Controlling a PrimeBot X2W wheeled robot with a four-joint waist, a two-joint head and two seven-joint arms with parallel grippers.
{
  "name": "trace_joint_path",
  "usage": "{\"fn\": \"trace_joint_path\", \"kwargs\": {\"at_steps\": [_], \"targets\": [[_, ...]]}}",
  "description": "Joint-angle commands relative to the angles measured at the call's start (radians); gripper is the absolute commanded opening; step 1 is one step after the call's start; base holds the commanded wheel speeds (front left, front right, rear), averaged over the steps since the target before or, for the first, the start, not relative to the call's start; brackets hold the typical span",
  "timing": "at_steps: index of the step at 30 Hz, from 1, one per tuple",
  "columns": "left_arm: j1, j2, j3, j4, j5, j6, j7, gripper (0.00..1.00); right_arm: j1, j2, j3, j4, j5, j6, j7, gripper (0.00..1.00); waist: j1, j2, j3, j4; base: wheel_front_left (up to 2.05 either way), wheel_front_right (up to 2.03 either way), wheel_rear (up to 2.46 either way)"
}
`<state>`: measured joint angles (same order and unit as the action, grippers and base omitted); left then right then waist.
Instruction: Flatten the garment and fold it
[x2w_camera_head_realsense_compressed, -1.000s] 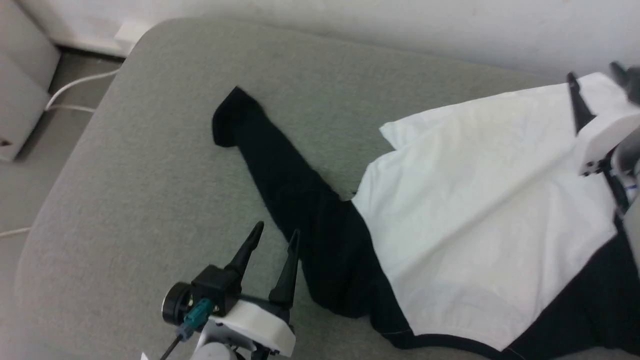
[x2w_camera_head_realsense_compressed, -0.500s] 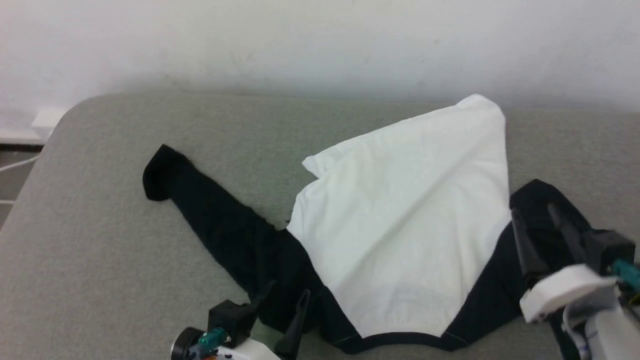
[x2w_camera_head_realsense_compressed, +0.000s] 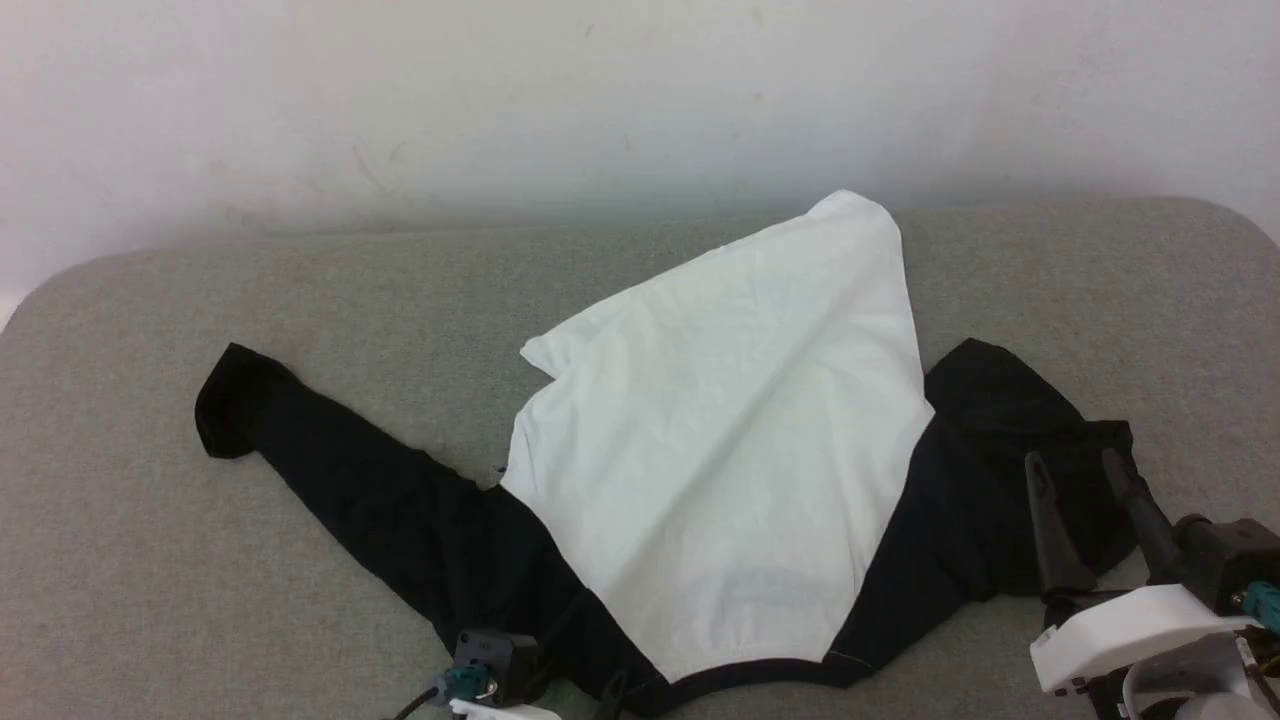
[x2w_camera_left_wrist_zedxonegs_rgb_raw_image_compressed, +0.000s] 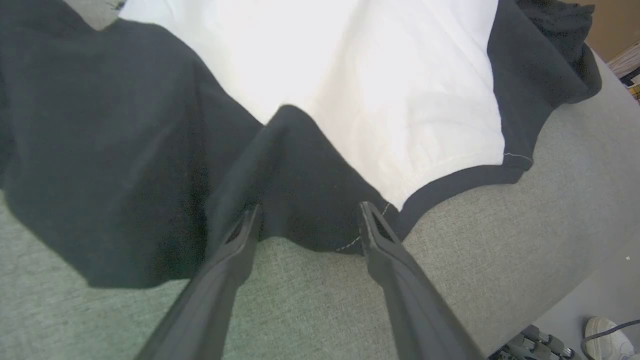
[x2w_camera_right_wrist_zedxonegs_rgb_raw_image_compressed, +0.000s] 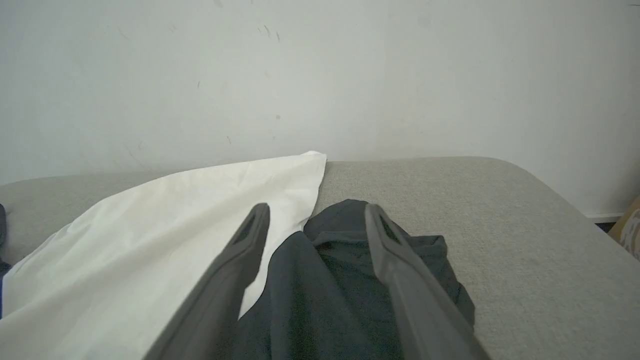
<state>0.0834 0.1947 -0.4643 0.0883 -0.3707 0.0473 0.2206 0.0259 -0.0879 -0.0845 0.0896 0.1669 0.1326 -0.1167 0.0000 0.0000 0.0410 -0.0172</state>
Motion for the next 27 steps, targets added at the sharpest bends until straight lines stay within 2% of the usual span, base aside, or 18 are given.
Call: {"fn": "trace_joint_path", "kwargs": {"at_steps": [1,12,16,24,25,26,27], "targets": [[0.016,-0.012,0.012,0.000,-0.013,0.025,0.018,1.00,0.010,0.006,0.000,-0.017,-0.005,-0.002,0.008,1.00,0.0000,0.0000,0.012,-0.009,0.00,0.00,0.00],[0.018,-0.060,0.026,0.045,-0.065,0.069,0.065,1.00,0.014,0.014,0.022,-0.024,-0.005,-0.002,0.023,1.00,0.0000,0.0000,0.035,-0.006,0.00,0.00,0.00],[-0.003,-0.069,0.041,0.071,-0.072,0.072,0.026,1.00,0.008,0.014,0.030,-0.022,-0.005,-0.002,0.023,1.00,0.0000,0.0000,0.046,-0.004,0.00,0.00,0.00],[-0.058,-0.082,0.035,0.148,-0.081,0.057,0.018,1.00,-0.008,0.006,0.045,-0.040,-0.007,-0.002,0.029,1.00,0.0000,0.0000,0.081,-0.004,0.00,0.00,0.00],[-0.066,-0.082,0.031,0.157,-0.082,0.051,0.018,0.62,-0.010,0.000,0.051,-0.042,-0.007,-0.002,0.034,1.00,0.0000,0.0000,0.085,-0.004,0.00,0.00,0.00],[-0.072,-0.083,0.028,0.163,-0.085,0.042,0.014,0.00,-0.010,-0.007,0.056,-0.043,-0.008,-0.002,0.041,1.00,0.0000,0.0000,0.087,-0.003,0.00,0.00,0.00],[-0.077,-0.085,0.027,0.168,-0.088,0.035,0.008,0.00,-0.008,-0.017,0.067,-0.044,-0.008,-0.002,0.049,1.00,0.0000,0.0000,0.088,-0.002,0.00,0.00,0.00]]}}
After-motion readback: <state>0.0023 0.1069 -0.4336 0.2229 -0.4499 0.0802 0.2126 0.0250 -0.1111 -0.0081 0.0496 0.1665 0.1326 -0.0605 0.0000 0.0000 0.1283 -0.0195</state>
